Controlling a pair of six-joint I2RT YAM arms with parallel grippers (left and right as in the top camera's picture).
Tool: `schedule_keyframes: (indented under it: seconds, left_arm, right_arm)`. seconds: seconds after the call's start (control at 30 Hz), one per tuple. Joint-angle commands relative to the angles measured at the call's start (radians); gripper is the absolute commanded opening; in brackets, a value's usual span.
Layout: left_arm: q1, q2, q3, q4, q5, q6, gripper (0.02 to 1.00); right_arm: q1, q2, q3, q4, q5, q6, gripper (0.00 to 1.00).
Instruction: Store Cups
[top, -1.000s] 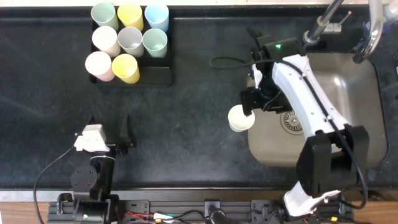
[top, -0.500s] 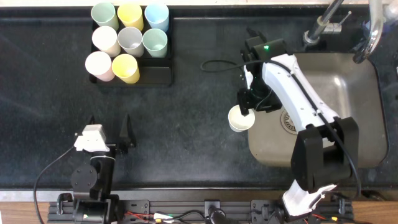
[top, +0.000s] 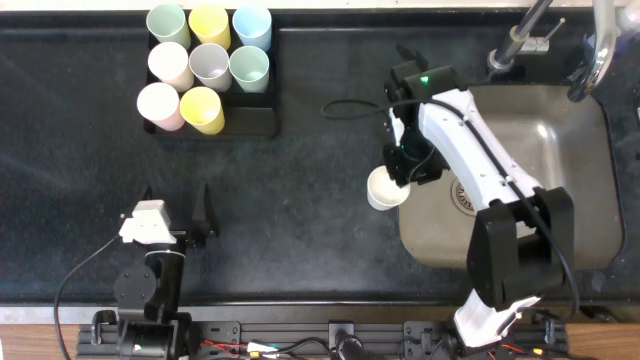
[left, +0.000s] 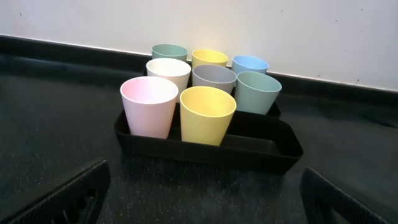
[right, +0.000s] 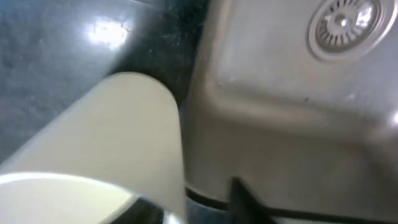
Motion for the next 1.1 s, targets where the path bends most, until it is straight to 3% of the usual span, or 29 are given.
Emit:
schedule_keyframes:
  seconds: [0.03,0.1,0.57,0.93,1.1]
  left_arm:
    - [-0.004,-0.012,-0.001,-0.003,0.016,0.018,1.000]
    - [-0.004,-0.012,-0.001,-0.003,0.016,0.018,0.998]
    - [-0.004,-0.012,-0.001,-0.003,0.016,0.018,1.000]
    - [-0.004,-0.012,-0.001,-0.003,0.016,0.018,1.000]
    - [-0.004,-0.012,-0.001,-0.003,0.016,0.018,1.000]
  right_arm:
    - [0.013,0.000,-0.010,0.010,0.004,0.011,0.128]
    - [0.013,0.000,-0.010,0.013,0.003,0.011,0.042]
    - [0.013,-0.043,0.026,0.035,0.004,0.011,0.045]
    - [0.012,-0.049,0.400,-0.045,0.002,0.039,0.040]
    - [0.022,0.009,0.567,-0.104,-0.076,0.068,0.040]
